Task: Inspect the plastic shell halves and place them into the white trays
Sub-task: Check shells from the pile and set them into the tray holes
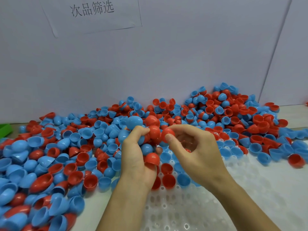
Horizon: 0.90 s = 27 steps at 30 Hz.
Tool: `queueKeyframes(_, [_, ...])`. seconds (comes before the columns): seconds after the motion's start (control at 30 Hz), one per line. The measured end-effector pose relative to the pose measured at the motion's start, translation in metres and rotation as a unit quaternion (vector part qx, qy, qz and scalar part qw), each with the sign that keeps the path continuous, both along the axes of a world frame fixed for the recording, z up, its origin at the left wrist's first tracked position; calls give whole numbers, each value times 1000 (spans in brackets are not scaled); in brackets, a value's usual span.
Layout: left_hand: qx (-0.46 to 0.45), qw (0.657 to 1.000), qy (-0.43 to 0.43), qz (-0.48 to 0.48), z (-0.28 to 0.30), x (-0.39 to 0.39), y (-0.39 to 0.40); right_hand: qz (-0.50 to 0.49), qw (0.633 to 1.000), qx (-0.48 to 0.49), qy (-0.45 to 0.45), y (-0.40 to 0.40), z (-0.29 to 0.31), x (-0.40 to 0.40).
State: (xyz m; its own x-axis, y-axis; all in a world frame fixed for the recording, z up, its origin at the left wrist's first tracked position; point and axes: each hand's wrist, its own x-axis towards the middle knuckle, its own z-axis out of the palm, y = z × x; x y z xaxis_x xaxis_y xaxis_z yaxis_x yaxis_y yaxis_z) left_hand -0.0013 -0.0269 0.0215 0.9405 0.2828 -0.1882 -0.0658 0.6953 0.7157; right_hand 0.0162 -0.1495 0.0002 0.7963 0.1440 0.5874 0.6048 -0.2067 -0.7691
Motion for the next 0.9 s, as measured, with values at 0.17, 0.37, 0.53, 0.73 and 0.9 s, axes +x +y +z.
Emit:
queueKeyframes(0.17, [-8, 1000, 20, 2, 0, 0, 1, 30, 988, 117, 96, 1, 2, 0])
queueKeyframes(0.37, [10, 999, 23, 22, 1, 1, 3, 30, 971, 193, 141, -7, 3, 6])
queueKeyframes(0.53, [27, 999, 16, 26, -1, 3, 1, -24, 999, 19, 23, -6, 0, 6])
queueKeyframes(0.73, [10, 1000, 28, 9, -3, 3, 1, 9, 995, -74, -62, 4, -6, -2])
queueKeyframes(0.9, [-2, 1000, 24, -14, -1, 1, 0, -1, 999, 42, 8, 11, -5, -2])
